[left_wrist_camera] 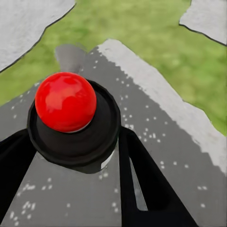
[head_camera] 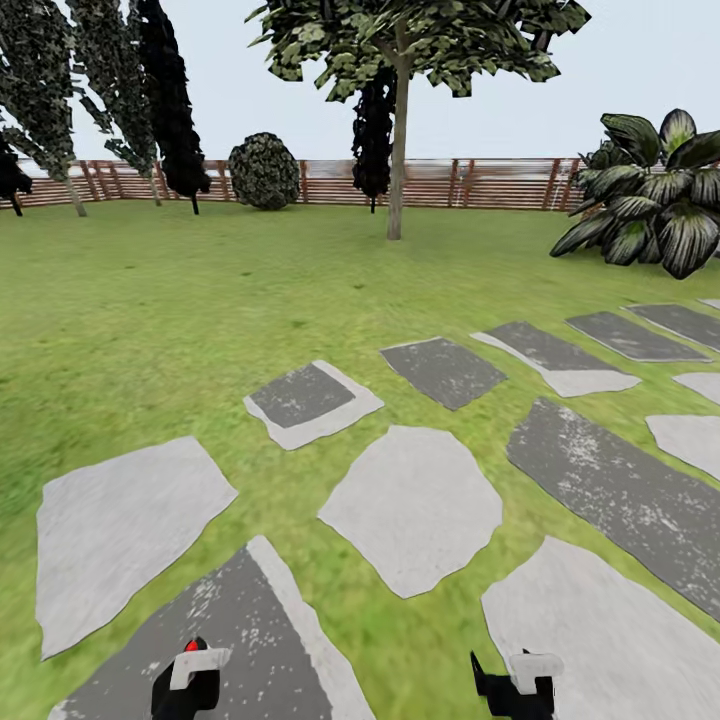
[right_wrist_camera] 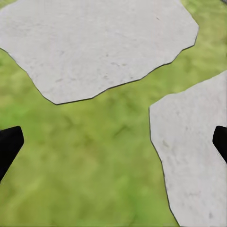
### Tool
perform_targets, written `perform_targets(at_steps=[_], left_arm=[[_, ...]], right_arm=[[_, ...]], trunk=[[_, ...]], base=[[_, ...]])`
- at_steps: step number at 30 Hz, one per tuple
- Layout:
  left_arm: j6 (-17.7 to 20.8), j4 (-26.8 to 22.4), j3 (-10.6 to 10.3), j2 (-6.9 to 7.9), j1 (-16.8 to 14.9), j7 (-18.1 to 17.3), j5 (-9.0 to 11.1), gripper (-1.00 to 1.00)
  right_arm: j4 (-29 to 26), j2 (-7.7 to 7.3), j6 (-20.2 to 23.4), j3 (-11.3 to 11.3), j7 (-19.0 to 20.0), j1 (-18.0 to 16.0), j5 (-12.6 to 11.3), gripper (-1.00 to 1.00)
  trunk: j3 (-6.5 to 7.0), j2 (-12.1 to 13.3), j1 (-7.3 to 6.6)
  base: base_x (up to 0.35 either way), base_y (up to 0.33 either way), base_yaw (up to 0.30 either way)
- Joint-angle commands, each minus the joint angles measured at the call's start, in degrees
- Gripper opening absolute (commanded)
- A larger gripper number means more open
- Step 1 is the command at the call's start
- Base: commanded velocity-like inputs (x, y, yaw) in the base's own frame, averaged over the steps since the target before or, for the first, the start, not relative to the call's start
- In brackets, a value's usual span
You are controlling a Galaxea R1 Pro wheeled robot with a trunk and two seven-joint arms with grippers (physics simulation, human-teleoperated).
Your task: In the garden, pick up the pesticide atomizer on the floor and spray pesticide onto both trees until each tree trunk is fully covered.
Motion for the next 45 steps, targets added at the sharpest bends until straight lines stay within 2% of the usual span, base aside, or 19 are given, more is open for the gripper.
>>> perform_targets(at_steps=[1, 45], left_arm=[[0.0, -0.01, 0.0, 0.0, 0.0, 0.01, -0.01, -1.0], [0.04, 0.06, -0.05, 0.0, 0.0, 0.01, 0.02, -1.0]], right_arm=[[0.0, 0.0, 0.0, 0.0, 0.0, 0.0, 0.0, 1.0], [-0.01, 0.05, 0.0, 0.0, 0.0, 0.0, 0.09, 1.0]], trunk=[[0.0, 0.0, 0.0], [0.0, 0.0, 0.0]], base=[[0.339, 0.0, 0.0], [0.339, 0.0, 0.0]])
